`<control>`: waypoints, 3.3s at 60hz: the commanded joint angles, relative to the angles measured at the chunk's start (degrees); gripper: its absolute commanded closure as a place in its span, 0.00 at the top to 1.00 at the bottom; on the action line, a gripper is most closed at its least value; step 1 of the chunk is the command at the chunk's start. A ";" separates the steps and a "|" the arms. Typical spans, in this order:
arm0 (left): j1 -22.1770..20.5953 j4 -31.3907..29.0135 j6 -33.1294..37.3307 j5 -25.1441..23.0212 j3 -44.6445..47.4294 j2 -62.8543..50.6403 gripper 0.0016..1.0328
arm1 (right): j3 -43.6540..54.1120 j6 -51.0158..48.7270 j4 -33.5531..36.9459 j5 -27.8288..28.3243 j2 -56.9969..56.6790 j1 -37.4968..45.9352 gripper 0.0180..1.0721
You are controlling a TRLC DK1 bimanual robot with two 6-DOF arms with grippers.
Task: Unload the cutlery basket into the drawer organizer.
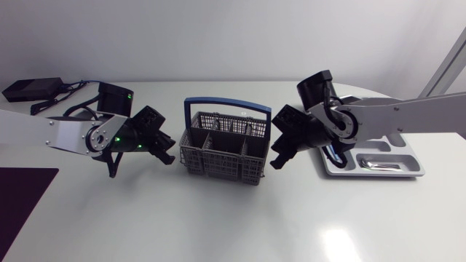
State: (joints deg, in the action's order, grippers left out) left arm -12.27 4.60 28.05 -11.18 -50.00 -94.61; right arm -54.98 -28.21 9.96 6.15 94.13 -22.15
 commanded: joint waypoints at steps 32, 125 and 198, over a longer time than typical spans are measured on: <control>-6.80 0.50 -2.39 -2.00 2.71 3.20 0.22 | -3.29 3.07 -2.13 0.00 3.96 1.50 0.17; 6.74 -3.11 -6.08 -2.00 10.10 27.02 0.96 | 14.90 2.45 -1.96 -3.43 -26.28 13.19 0.96; 12.30 -6.00 -23.94 6.83 42.06 85.18 0.96 | 46.50 18.90 -5.53 -3.25 -83.63 25.32 0.96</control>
State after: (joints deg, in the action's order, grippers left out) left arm -0.38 -2.31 6.48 -5.34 -10.66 -11.70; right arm -11.20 -12.99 5.72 3.95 12.62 4.03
